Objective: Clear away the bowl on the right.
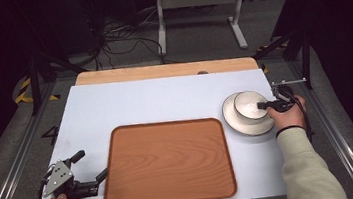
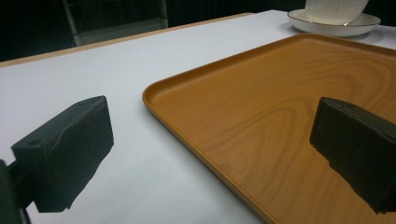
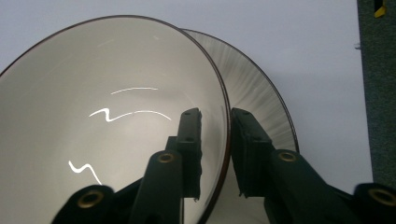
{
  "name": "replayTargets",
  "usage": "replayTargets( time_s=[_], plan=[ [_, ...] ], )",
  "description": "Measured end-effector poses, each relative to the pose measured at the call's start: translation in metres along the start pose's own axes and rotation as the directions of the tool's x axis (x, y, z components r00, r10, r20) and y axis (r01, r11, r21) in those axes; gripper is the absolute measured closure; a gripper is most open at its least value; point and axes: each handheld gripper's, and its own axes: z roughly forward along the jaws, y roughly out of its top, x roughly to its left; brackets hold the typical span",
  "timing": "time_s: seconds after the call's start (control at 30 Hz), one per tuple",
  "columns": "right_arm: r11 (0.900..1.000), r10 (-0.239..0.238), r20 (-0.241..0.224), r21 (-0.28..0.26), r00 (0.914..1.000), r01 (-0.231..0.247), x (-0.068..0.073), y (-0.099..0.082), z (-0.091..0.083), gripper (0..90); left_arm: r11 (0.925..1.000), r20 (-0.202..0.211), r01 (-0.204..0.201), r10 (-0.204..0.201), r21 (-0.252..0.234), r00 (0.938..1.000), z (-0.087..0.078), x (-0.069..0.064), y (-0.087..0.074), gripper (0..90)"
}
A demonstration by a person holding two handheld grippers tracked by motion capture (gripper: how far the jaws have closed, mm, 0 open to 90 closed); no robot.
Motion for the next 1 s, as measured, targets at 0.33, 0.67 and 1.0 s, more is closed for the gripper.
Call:
replayTargets(
  time_s=[0.33,0.67,1.0],
  plan=[
    [0.9983,0.052,0.021,-0.027,0.9984,-0.052,0.0023,-0.0032,0.0001,82.5,1.0,0.0,0.0,0.0,0.0,1.0,0.0001,0.0,0.0,0.2],
    [0.9926,0.118,0.039,-0.033,0.9922,-0.117,0.0053,-0.0043,-0.0007,82.6,1.0,0.0,-0.002,0.002,0.001,1.0,0.0001,0.0002,0.0001,0.2],
    [0.9836,0.179,0.032,-0.03,0.9833,-0.178,0.0057,-0.0038,-0.0026,82.7,1.0,0.0,-0.001,0.001,0.001,1.0,0.0001,0.0001,0.0001,0.2]
  ],
)
